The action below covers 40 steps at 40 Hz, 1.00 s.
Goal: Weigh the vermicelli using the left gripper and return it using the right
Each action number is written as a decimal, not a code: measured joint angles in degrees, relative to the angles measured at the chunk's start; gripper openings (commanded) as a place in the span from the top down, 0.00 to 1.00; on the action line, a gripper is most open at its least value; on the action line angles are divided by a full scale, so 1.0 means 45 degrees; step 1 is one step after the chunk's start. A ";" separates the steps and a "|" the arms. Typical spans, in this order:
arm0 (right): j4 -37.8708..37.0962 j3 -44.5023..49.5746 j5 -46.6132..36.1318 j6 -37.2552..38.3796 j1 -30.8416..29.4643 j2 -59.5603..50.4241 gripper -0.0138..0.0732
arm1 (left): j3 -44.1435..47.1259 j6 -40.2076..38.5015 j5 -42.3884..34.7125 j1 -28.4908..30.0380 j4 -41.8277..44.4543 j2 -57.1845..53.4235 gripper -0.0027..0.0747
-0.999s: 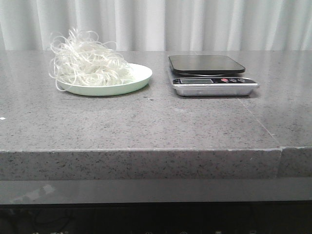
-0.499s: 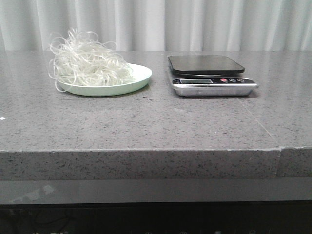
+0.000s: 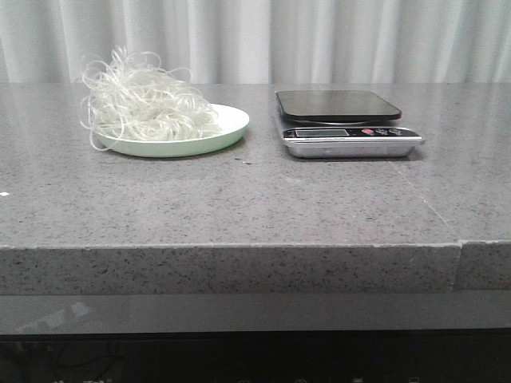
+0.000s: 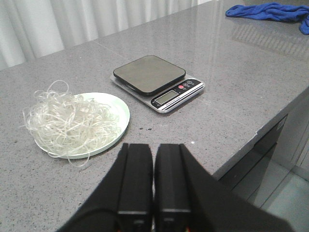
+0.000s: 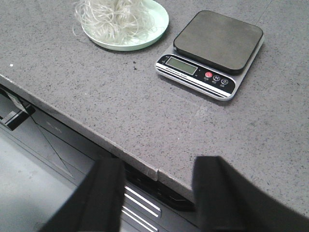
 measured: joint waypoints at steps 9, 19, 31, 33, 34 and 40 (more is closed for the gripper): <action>0.0000 0.0000 0.0037 0.0000 0.0000 0.0000 0.64 | 0.0000 0.0000 0.0023 0.0000 0.0000 0.0000 0.77; 0.0000 0.0000 0.0083 0.0022 0.0000 0.0000 0.64 | 0.0000 0.0000 0.0023 0.0000 0.0000 0.0000 0.77; 0.0000 0.0000 0.0083 0.0022 0.0000 0.0000 0.64 | 0.0000 0.0000 0.0023 0.0000 0.0000 0.0000 0.77; 0.0000 0.0000 0.0083 0.0022 0.0000 0.0000 0.64 | 0.0000 0.0000 0.0023 0.0000 0.0000 0.0000 0.77; 0.0000 0.0000 0.0083 0.0022 0.0000 0.0000 0.64 | 0.0000 0.0000 0.0046 0.0000 0.0000 0.0000 0.77; 0.0000 0.0000 0.0083 0.0022 0.0000 0.0000 0.64 | 0.0128 0.0000 0.0022 0.0091 -0.0008 -0.0060 0.77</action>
